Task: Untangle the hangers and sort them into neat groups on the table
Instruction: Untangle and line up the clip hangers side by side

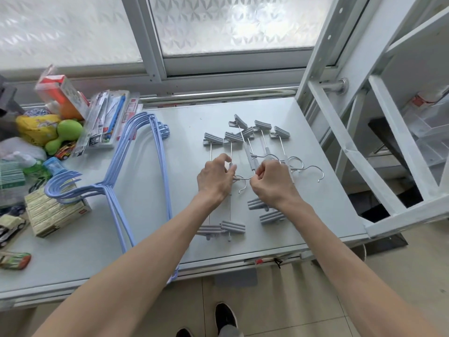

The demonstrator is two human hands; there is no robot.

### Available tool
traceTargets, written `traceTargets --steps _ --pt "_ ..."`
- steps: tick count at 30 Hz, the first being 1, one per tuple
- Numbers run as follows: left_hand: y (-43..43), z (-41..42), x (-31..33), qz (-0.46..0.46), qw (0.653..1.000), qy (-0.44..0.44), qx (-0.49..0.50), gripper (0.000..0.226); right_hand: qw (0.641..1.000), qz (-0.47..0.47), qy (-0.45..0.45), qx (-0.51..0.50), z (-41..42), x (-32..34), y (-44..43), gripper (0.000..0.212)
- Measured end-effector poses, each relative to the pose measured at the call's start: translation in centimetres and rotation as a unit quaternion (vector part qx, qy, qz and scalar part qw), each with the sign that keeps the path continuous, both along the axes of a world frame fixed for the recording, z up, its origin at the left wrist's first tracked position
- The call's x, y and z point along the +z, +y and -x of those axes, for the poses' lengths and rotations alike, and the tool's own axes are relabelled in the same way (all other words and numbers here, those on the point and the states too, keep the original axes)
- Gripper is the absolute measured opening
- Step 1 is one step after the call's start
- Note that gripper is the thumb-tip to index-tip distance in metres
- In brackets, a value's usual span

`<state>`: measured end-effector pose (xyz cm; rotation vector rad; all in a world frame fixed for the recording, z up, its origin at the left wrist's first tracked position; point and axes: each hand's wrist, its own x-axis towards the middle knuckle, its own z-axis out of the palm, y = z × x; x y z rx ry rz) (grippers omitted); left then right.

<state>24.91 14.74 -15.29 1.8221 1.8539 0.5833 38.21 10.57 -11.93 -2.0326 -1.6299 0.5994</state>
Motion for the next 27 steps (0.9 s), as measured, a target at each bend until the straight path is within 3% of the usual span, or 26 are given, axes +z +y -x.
traceTargets --steps 3,8,14,17,27 --pt "0.2 0.1 -0.3 -0.031 0.999 0.036 -0.010 0.026 0.998 -0.047 -0.034 0.033 1.0 -0.6 -0.6 0.012" --pt "0.3 0.2 -0.1 -0.055 0.996 0.070 0.002 0.020 0.996 0.001 -0.022 0.081 2.4 -2.0 -1.4 0.015" --pt "0.1 0.6 -0.1 -0.030 0.997 0.035 0.066 0.027 0.997 0.007 0.056 0.055 3.6 -2.5 -1.1 0.013" --pt "-0.1 0.4 -0.2 -0.004 0.996 0.071 0.058 0.034 0.997 0.021 0.074 0.030 3.7 -3.0 -0.9 0.011" --pt "0.2 0.6 -0.2 -0.018 0.990 0.121 0.074 0.026 0.995 0.089 0.040 0.035 2.9 -3.1 -1.0 0.005"
